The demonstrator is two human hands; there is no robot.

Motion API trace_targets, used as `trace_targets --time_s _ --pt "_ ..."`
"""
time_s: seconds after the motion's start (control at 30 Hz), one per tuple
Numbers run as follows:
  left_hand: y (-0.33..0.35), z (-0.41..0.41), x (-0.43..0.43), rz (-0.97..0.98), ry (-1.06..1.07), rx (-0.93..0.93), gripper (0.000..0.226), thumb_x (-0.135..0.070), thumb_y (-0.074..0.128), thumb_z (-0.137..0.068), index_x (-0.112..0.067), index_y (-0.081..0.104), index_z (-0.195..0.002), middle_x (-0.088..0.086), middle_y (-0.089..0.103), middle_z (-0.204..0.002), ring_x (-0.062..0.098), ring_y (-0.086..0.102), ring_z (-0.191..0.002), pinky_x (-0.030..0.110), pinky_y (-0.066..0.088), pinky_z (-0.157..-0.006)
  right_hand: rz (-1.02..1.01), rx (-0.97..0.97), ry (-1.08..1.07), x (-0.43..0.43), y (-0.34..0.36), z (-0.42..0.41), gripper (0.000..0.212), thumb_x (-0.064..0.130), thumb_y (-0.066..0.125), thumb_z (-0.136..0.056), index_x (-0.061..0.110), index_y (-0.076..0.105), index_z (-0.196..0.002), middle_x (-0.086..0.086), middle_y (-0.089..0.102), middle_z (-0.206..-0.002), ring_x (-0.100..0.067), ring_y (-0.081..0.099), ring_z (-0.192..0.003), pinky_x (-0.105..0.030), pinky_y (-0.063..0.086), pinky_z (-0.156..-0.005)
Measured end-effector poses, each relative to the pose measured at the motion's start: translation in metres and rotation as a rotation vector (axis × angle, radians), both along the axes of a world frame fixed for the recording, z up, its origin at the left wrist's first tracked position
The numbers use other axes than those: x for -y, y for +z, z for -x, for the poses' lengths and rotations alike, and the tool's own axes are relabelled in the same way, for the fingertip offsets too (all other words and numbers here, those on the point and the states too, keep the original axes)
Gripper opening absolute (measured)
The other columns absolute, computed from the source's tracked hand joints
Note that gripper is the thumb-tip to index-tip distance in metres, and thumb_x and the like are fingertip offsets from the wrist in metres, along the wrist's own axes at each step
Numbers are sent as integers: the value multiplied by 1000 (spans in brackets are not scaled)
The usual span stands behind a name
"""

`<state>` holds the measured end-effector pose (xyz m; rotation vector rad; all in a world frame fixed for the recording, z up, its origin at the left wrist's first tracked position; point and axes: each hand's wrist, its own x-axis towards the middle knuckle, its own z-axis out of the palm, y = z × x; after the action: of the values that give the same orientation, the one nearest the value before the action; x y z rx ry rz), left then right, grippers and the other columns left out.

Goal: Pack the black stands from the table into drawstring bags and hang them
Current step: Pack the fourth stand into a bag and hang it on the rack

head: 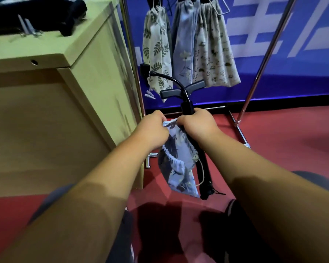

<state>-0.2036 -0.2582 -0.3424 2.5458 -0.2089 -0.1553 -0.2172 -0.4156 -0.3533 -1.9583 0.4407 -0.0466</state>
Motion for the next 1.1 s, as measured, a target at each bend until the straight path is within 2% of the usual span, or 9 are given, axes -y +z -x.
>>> trace_targets --time_s 0.1,0.2,0.33,0.53,0.67,0.83,0.9,1.0,1.1 --pt "-3 -10 -5 2 -1 24 11 -18 60 -98 -23 67 -106 4 71 -105 26 64 -94 32 49 -75 0 -12 -5 1 -1 -10 13 20 72 -74 10 68 -80 -8 74 -81 -35 73 -85 -46 59 -77" --pt "-4 -21 -7 2 -5 83 13 -28 65 -101 -23 70 -111 1 72 -104 25 65 -96 32 48 -78 2 -6 -2 0 -1 -18 15 21 73 -74 18 59 -71 0 65 -70 -27 63 -70 -37 49 -63" --pt "-4 -28 -5 9 -22 117 10 -32 69 -100 -24 73 -105 0 72 -96 23 65 -92 29 45 -76 31 -4 13 -3 -5 -26 20 22 73 -77 20 54 -70 3 61 -69 -22 56 -66 -33 40 -61" --pt "-5 -38 -5 9 26 115 13 -34 68 -100 -23 74 -96 -1 70 -91 21 62 -89 26 38 -71 65 12 73 -8 -11 -32 20 29 75 -80 21 58 -74 4 65 -75 -22 61 -74 -35 45 -67" --pt "-8 -43 -7 19 69 110 20 -39 67 -100 -21 73 -91 -1 68 -83 24 62 -84 27 39 -69 65 48 77 -9 -10 -33 21 38 77 -82 22 66 -86 2 74 -86 -22 71 -87 -39 54 -78" --pt "-7 -44 -8 48 103 63 27 -38 64 -101 -18 71 -86 -2 63 -70 26 63 -76 30 42 -64 68 118 81 -5 -3 -28 32 50 81 -84 24 63 -88 6 70 -82 -14 66 -77 -33 45 -63" --pt "-6 -44 -8 61 106 26 26 -39 63 -102 -19 70 -87 -1 64 -74 28 65 -82 31 46 -69 31 161 103 -2 -4 -26 32 44 84 -84 22 62 -90 4 72 -76 -14 67 -67 -35 52 -61" --pt "-9 -50 -8 168 176 -87 28 -43 64 -101 -17 75 -98 6 75 -89 30 69 -84 36 57 -79 -29 149 142 2 -4 -25 18 25 80 -80 23 63 -85 6 72 -73 -16 69 -67 -39 59 -70" --pt "-13 -52 -6 403 277 -216 36 -43 70 -95 -8 74 -93 9 73 -81 24 62 -70 33 52 -70 -240 110 175 3 0 -19 12 14 77 -82 19 66 -85 -3 68 -67 -25 64 -60 -45 58 -65"
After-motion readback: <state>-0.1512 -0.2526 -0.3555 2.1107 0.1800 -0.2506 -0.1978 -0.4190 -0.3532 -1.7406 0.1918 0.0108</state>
